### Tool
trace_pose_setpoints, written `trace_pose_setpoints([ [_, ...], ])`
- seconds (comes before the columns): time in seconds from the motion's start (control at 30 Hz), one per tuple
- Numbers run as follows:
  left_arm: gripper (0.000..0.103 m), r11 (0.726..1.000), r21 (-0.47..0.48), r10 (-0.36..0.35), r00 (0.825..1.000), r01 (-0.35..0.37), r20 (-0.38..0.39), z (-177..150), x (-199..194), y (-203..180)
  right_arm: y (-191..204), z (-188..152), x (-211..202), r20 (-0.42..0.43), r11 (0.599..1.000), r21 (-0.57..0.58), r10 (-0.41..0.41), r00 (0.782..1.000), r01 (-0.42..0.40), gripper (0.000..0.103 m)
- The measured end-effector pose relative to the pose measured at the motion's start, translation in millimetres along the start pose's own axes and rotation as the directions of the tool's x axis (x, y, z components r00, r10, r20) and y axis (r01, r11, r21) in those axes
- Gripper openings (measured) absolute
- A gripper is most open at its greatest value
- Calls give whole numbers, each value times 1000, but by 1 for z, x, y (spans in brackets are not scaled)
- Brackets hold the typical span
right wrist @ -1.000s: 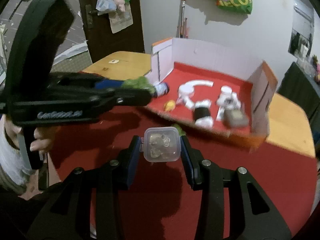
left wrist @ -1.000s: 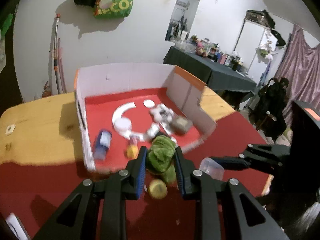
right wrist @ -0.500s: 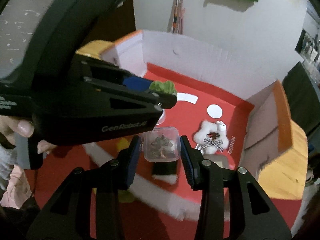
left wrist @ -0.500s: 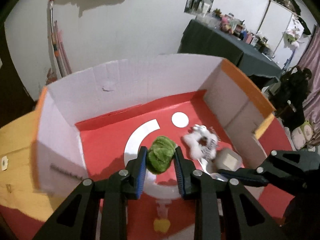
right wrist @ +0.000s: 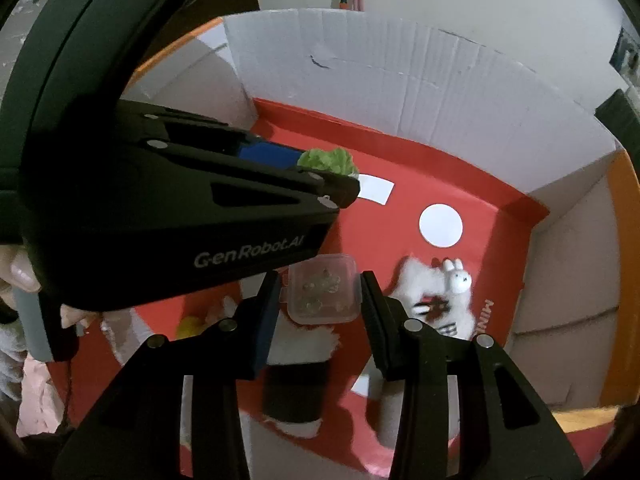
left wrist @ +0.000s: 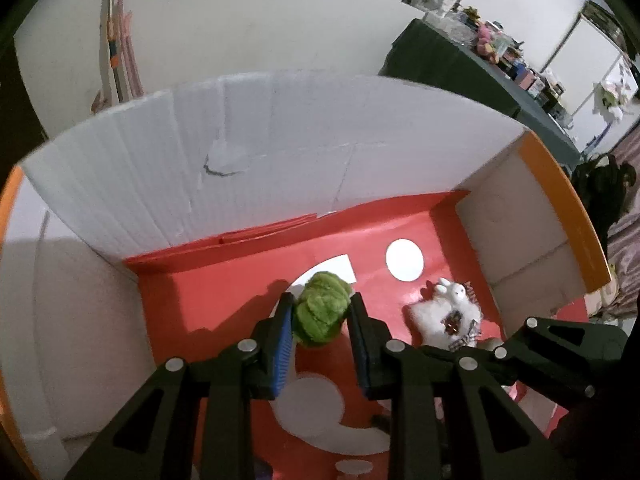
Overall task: Organize objects
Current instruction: 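Carry the green ball and clear plastic box into the box with both tools, then lower the green ball and plastic box and open both tools inside the box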
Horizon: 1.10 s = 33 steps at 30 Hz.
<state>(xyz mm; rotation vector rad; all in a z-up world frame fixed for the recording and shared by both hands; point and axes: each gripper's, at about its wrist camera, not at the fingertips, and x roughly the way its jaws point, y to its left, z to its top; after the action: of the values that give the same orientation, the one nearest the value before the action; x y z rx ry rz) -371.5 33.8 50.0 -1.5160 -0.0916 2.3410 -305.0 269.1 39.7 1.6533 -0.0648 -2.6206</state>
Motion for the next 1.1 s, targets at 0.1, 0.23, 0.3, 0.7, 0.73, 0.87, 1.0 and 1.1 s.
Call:
trace_pose_setpoints([
  [0.1,28,1000,-18,-10,1000,10,-11,-1,4,5,-2,1,5,-16,1000,-5,1,1000,-2,38],
  [0.23,28,999,-24,-22,999,22,-24,-4,7,8,-3,0,12,-30,1000,-10,2,1000,-2,38],
  [0.3,28,999,-20,-26,999,26,-23,-5,6,9,-4,-2,16,-47,1000,-5,5,999,-5,38],
  [0.7,28,1000,5,-28,999,29,-24,-10,2,13,-6,-12,19,-71,1000,18,15,997,-14,39],
  [0.73,28,1000,5,-29,999,29,-23,-10,2,13,-5,-13,19,-72,1000,15,12,997,-11,39],
  [0.87,30,999,7,-32,999,32,-20,-11,2,15,-4,-18,18,-72,1000,13,9,997,-8,39],
  [1.0,30,1000,13,-26,999,26,-18,-11,1,13,-4,-21,16,-70,1000,17,10,997,-9,39],
  [1.1,30,1000,18,-25,1000,25,-17,-10,1,12,-2,-13,18,-70,1000,20,10,998,-9,39],
])
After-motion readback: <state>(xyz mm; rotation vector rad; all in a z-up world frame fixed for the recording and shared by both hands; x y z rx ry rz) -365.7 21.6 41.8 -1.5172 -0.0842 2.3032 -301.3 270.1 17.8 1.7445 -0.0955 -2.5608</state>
